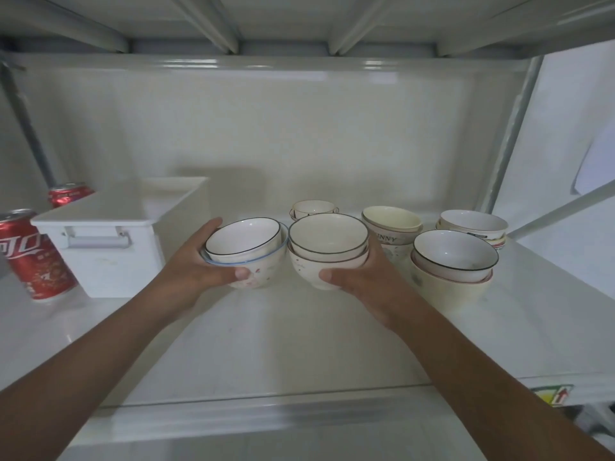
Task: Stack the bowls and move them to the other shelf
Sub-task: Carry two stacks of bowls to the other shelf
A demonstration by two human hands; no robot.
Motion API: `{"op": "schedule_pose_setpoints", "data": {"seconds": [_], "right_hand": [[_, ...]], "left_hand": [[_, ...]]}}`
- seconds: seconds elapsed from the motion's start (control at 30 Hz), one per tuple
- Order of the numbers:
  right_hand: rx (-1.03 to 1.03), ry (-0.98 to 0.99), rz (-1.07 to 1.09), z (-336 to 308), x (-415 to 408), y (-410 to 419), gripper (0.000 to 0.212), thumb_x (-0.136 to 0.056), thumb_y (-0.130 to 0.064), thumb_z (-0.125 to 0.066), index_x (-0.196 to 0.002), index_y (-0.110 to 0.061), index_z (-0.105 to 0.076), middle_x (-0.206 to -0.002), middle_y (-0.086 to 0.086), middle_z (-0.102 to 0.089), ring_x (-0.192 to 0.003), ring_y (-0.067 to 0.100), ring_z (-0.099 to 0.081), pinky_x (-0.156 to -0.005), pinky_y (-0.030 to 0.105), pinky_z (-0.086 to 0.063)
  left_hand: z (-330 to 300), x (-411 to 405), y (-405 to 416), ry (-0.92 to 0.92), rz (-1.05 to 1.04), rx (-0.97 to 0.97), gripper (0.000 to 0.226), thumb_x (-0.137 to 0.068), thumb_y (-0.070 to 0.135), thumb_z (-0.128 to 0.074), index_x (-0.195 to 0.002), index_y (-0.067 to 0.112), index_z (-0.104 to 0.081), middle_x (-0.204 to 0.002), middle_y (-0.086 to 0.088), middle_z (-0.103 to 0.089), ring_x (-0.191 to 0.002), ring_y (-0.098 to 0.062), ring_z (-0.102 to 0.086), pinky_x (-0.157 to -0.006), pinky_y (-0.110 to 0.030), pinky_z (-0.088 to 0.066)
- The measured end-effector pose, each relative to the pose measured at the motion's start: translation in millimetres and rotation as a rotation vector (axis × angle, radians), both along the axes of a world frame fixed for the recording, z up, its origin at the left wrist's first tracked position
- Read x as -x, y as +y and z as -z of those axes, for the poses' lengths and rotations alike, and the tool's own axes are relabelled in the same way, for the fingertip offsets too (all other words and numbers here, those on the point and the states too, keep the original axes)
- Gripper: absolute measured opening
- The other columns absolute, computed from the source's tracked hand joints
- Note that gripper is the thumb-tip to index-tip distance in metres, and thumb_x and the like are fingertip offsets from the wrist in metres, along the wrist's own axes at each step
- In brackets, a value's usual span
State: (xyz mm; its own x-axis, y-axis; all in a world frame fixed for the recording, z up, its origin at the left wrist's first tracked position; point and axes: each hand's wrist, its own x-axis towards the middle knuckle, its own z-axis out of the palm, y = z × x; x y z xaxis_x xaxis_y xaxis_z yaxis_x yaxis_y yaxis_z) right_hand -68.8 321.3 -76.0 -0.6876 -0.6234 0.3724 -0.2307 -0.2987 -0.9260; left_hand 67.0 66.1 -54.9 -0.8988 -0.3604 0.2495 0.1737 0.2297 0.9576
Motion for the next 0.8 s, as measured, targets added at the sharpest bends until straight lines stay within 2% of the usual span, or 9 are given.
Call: {"op": "schedule_pose_setpoints", "data": {"seconds": [0.07, 0.17, 0.23, 0.33, 0.47, 0.53, 0.63, 0.73, 0.8], "right_hand": [[-0.002, -0.017, 0.030, -9.1, -2.3, 5.1, 0.080, -0.068, 0.008, -0.083, -0.137, -0.021, -0.052, -0.127, 0.000, -0.071, -0.113, 0.013, -0.069, -0.079, 0.027, -0.058], [-0.004, -0.028, 0.076, -21.4, -4.1, 15.3, 0.074, -0.074, 0.014, -0.080, -0.131, -0.026, -0.054, -0.117, -0.009, -0.074, -0.105, 0.006, -0.071, -0.074, 0.024, -0.059], [-0.010, -0.042, 0.120, -29.3, -6.3, 24.4, 0.073, -0.074, 0.011, -0.081, -0.128, -0.031, -0.055, -0.115, -0.013, -0.074, -0.106, 0.007, -0.071, -0.077, 0.029, -0.061], [-0.006, -0.081, 0.178, -38.5, -8.0, 42.1, 0.080, -0.067, 0.002, -0.089, -0.131, -0.030, -0.054, -0.126, -0.004, -0.072, -0.121, 0.022, -0.067, -0.092, 0.047, -0.060], [0.017, -0.107, 0.289, -51.9, -14.1, 71.1, 0.099, -0.049, -0.017, -0.091, -0.138, -0.020, -0.049, -0.132, 0.007, -0.068, -0.120, 0.025, -0.067, -0.083, 0.043, -0.063], [0.020, -0.108, 0.317, -56.6, -15.6, 87.5, 0.100, -0.051, -0.014, -0.091, -0.142, -0.016, -0.047, -0.134, 0.011, -0.067, -0.122, 0.030, -0.067, -0.089, 0.050, -0.061], [0.015, -0.102, 0.353, -60.7, -16.4, 115.2, 0.099, -0.056, -0.011, -0.091, -0.144, -0.014, -0.046, -0.136, 0.013, -0.066, -0.124, 0.033, -0.066, -0.094, 0.057, -0.057], [0.025, -0.094, 0.405, -66.3, -19.2, 145.0, 0.114, -0.046, -0.018, -0.100, -0.146, -0.014, -0.045, -0.138, 0.014, -0.064, -0.124, 0.033, -0.066, -0.094, 0.055, -0.058], [0.033, -0.082, 0.435, -69.5, -22.3, 166.0, 0.111, -0.048, -0.016, -0.097, -0.146, -0.014, -0.045, -0.138, 0.014, -0.064, -0.124, 0.032, -0.066, -0.096, 0.055, -0.057]], "left_hand": [[-7.5, 3.6, 1.6, 0.014, 0.009, -0.024, 0.118, -0.036, 0.029, -0.088, -0.143, 0.032, -0.038, -0.133, 0.008, -0.057, -0.117, -0.011, -0.059, -0.090, -0.032, -0.050], [-19.8, 10.8, 7.1, 0.020, 0.056, -0.042, 0.120, -0.036, 0.028, -0.088, -0.145, 0.028, -0.038, -0.134, 0.002, -0.056, -0.115, -0.018, -0.061, -0.086, -0.037, -0.052], [-28.7, 16.9, 14.5, 0.024, 0.093, -0.045, 0.120, -0.034, 0.028, -0.087, -0.144, 0.028, -0.039, -0.131, 0.001, -0.057, -0.110, -0.019, -0.063, -0.080, -0.035, -0.055], [-40.4, 28.5, 30.3, 0.035, 0.163, -0.064, 0.119, -0.032, 0.027, -0.085, -0.143, 0.025, -0.040, -0.122, 0.004, -0.060, -0.094, -0.011, -0.066, -0.065, -0.027, -0.057], [-55.0, 43.9, 57.6, 0.050, 0.260, -0.091, 0.117, -0.032, 0.027, -0.083, -0.141, 0.030, -0.040, -0.118, 0.012, -0.059, -0.095, -0.009, -0.064, -0.066, -0.029, -0.058], [-62.1, 51.3, 71.3, 0.073, 0.308, -0.098, 0.115, -0.033, 0.026, -0.083, -0.140, 0.033, -0.040, -0.114, 0.015, -0.057, -0.094, -0.007, -0.064, -0.063, -0.027, -0.058], [-68.4, 61.7, 94.5, 0.092, 0.379, -0.135, 0.117, -0.034, 0.024, -0.084, -0.141, 0.032, -0.039, -0.121, 0.011, -0.054, -0.096, -0.007, -0.063, -0.062, -0.027, -0.057], [-69.9, 72.3, 122.9, 0.108, 0.419, -0.178, 0.119, -0.034, 0.024, -0.084, -0.143, 0.031, -0.036, -0.131, 0.006, -0.050, -0.098, -0.008, -0.062, -0.064, -0.028, -0.058], [-70.7, 79.4, 143.5, 0.118, 0.444, -0.178, 0.121, -0.034, 0.025, -0.084, -0.144, 0.028, -0.034, -0.138, 0.004, -0.047, -0.101, -0.010, -0.061, -0.064, -0.028, -0.058]]}}
